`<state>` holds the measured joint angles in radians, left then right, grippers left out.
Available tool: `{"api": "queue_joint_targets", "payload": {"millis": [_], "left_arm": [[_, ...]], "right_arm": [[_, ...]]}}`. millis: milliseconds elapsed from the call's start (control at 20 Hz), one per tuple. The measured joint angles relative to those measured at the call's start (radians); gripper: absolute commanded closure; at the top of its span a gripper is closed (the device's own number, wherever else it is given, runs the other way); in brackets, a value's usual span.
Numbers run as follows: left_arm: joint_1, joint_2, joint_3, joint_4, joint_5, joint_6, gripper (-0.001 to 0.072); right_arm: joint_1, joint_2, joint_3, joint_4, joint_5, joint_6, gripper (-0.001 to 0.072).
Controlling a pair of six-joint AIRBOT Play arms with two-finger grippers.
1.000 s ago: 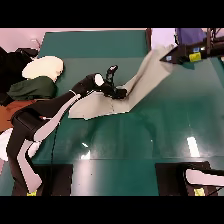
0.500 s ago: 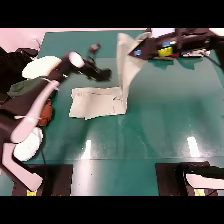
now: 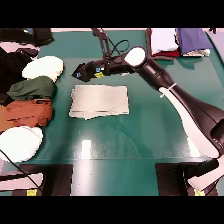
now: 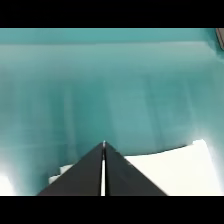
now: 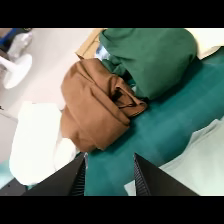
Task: Fold the shirts.
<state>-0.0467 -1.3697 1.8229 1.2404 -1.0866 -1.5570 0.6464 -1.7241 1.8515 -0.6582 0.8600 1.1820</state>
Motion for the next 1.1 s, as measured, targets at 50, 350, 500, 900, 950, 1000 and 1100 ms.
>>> {"api": "queue_joint_targets", "payload": {"millis": [50,350,500,900,950,1000,1100], "left_arm": [[0.004,0.011,0.000,0.004,-0.013,0.005,0.0680],[-0.070,0.024,-0.008,0.013,-0.040,0.036,0.0679],[-0.117,0.011,-0.010,0.014,-0.044,0.043,0.0679],[-0.181,-0.037,-0.010,0.009,-0.043,0.068,0.0679],[-0.183,-0.039,-0.010,0.008,-0.043,0.069,0.0679],[-0.184,-0.041,-0.010,0.005,-0.042,0.070,0.0679],[-0.187,-0.044,-0.010,0.003,-0.042,0.071,0.0679]], "right_arm": [[-0.012,0.003,0.002,-0.014,0.020,-0.004,0.0379],[-0.249,0.155,-0.280,-0.110,0.135,0.019,0.0278],[-0.405,0.217,-0.502,-0.117,0.150,0.042,0.0178],[-0.484,0.078,-0.693,0.050,0.130,0.031,0.0181],[-0.463,0.044,-0.673,0.076,0.127,0.027,0.0205],[-0.439,0.005,-0.644,0.107,0.122,0.025,0.0249],[-0.388,-0.068,-0.574,0.148,0.117,0.021,0.0436]]}}
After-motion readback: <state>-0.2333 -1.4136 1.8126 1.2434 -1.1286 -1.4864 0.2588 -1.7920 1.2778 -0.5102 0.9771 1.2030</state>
